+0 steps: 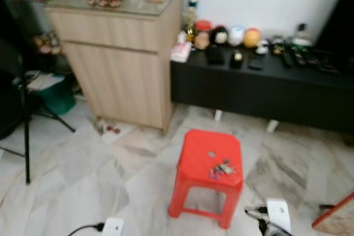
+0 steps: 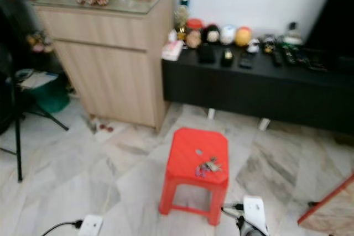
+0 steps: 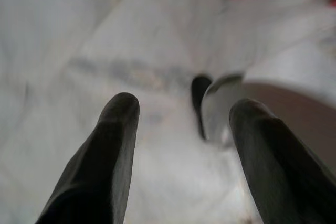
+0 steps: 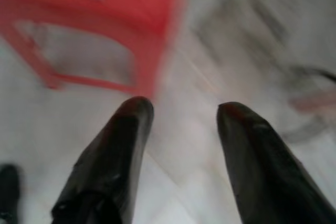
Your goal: Hang keys on a hook
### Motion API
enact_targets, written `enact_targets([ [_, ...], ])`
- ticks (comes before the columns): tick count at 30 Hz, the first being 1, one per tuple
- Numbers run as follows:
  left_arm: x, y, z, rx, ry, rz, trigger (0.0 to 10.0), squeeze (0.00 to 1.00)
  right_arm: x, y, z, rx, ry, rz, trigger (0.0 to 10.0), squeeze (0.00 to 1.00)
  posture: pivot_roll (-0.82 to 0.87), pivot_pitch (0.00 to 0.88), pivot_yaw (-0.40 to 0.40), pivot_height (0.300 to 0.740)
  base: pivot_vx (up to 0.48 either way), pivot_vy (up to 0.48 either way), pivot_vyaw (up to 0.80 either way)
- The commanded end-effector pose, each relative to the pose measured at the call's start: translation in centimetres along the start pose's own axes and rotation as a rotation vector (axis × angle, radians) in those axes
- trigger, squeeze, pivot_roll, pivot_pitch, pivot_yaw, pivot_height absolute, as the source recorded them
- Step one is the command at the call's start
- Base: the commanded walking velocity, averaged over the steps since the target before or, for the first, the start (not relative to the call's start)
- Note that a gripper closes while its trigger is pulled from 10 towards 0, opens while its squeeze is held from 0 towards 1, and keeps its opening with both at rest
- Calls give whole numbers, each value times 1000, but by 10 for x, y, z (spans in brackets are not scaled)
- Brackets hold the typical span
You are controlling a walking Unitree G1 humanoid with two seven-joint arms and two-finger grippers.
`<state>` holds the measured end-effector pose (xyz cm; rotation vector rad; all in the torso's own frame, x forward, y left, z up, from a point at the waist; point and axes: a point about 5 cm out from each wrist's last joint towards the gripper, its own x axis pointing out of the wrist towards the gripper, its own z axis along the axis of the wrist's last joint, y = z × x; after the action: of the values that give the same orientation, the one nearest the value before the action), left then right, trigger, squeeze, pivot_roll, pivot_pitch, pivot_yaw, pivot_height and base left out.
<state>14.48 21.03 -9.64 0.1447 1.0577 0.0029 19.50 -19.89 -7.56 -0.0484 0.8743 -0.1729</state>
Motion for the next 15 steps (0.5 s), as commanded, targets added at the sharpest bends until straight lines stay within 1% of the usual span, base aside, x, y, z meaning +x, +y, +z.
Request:
enact_targets([
  [1, 1, -5, 3, 3, 0, -12, 10000, 0, -1, -7, -5, 8, 7, -18, 10000, 0, 34, 0, -58, 740, 341, 0, 0],
  [5, 1, -7, 3, 4, -2, -12, 10000, 0, -1, -7, -3, 18, -1, -16, 10000, 0, 34, 0, -59, 740, 334, 0, 0],
  [15, 1, -9, 4, -1, -9, -9, 10000, 0, 0, -7, 0, 34, -13, -22, 10000, 0, 33, 0, -60, 740, 0, 0, 0],
])
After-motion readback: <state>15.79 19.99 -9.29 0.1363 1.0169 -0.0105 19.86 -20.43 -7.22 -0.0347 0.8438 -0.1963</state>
